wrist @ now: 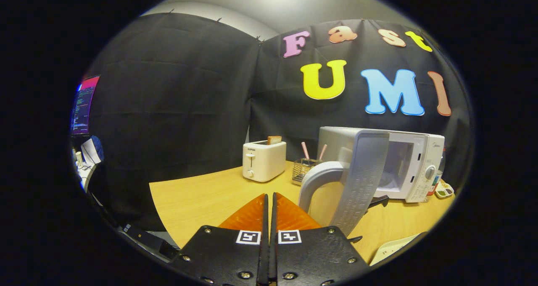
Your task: Open the microwave, put the food inside, and close the microwave door.
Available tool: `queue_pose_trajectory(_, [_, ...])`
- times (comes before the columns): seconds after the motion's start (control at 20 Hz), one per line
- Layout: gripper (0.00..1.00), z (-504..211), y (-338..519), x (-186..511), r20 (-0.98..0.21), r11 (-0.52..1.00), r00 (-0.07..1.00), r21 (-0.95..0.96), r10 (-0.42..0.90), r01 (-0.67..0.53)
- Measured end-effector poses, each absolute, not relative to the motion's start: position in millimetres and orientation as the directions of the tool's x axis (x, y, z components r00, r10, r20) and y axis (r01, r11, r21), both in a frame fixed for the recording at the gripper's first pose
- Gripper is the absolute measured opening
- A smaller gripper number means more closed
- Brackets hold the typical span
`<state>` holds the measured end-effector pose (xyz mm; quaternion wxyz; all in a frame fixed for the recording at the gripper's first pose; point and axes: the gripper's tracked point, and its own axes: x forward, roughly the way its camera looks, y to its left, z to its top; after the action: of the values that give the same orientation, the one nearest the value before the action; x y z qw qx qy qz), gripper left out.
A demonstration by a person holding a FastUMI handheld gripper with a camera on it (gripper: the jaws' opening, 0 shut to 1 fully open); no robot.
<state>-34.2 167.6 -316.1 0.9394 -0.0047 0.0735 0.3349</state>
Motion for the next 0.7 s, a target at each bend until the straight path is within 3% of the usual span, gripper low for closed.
queue_pose_trajectory(0.7, [0.01, -323.8, 32.2, 81.1, -0.166, 0.943, 0.929, 0.014, 0.331, -0.334])
